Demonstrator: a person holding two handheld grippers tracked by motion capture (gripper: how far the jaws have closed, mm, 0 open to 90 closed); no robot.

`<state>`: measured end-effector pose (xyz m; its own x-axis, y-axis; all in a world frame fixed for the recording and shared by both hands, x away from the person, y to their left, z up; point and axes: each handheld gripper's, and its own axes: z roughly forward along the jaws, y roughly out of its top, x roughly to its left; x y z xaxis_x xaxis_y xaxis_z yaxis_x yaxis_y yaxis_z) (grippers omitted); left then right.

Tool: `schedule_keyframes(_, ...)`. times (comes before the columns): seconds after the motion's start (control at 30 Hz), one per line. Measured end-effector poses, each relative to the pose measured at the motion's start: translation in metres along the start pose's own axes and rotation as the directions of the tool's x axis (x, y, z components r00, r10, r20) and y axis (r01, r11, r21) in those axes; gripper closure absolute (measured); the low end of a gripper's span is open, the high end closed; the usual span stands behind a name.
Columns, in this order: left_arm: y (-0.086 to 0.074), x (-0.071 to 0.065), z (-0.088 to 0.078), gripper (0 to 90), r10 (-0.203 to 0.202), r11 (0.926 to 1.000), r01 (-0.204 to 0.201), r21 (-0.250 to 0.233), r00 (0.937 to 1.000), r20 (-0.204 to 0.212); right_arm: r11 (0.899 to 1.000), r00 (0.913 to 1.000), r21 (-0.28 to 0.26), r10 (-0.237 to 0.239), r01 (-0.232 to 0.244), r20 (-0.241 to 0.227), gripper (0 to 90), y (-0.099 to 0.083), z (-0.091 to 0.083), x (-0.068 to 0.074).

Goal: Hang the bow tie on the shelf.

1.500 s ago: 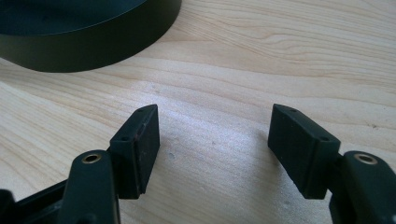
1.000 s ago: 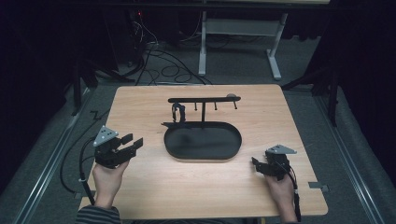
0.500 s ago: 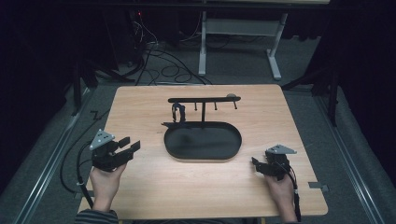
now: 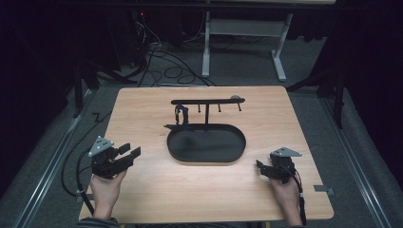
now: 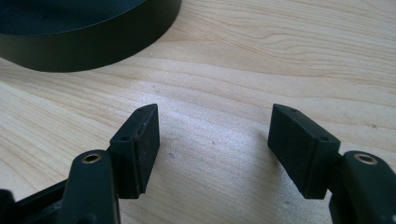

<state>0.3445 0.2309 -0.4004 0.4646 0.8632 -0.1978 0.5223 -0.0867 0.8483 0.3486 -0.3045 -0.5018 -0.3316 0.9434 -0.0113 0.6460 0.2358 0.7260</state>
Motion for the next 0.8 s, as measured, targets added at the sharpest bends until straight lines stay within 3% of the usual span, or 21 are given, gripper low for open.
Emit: schedule_keyframes(0.8, -0.022, 0.004, 0.009, 51.3, -0.03, 0.9985, 0.03, 0.046, 0.9995, 0.011, 1.0, 1.0, 0.0, 0.0, 0.0, 0.001, 35.7, 0.0, 0.0, 0.0)
